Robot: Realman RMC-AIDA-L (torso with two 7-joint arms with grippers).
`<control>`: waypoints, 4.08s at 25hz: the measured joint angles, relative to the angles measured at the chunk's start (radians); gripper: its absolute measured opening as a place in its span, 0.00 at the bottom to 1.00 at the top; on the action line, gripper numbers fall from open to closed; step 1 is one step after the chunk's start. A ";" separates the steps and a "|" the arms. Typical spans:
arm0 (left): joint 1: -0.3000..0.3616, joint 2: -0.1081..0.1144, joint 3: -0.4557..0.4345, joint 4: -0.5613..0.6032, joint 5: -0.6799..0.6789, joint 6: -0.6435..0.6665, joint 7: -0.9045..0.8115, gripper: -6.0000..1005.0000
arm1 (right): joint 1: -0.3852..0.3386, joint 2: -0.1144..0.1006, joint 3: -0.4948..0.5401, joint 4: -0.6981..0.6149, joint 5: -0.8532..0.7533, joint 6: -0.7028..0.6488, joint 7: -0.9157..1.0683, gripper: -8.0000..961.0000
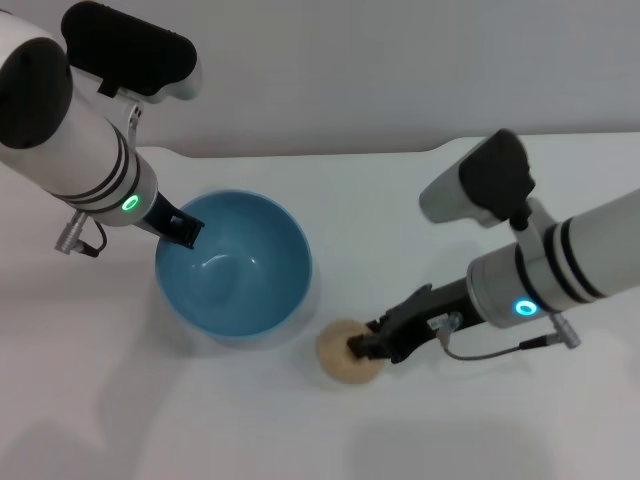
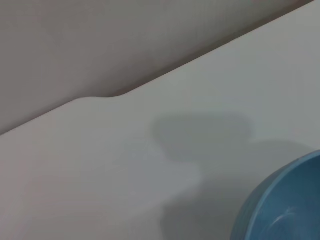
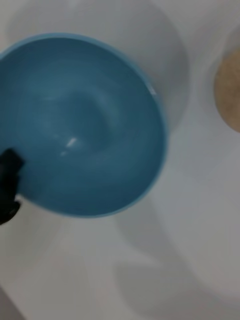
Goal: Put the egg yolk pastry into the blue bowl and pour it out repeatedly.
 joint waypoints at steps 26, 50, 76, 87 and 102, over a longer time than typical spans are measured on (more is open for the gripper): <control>-0.042 -0.009 0.091 0.000 -0.129 -0.057 -0.013 0.01 | -0.012 0.007 0.175 0.312 -0.010 0.158 -0.006 0.05; -0.067 -0.009 0.104 0.001 -0.144 -0.041 -0.010 0.01 | -0.046 0.002 0.300 0.294 -0.034 0.113 0.008 0.40; 0.258 -0.006 0.332 -0.013 -0.146 0.971 -0.013 0.00 | -0.283 0.005 0.793 0.164 -0.038 -0.005 0.077 0.49; 0.362 -0.011 0.526 -0.346 -0.143 1.950 -0.009 0.00 | -0.286 0.004 0.808 0.160 -0.037 -0.006 0.076 0.49; 0.321 -0.018 0.579 -0.480 -0.191 2.194 -0.004 0.01 | -0.288 0.006 0.799 0.145 -0.037 -0.002 0.075 0.49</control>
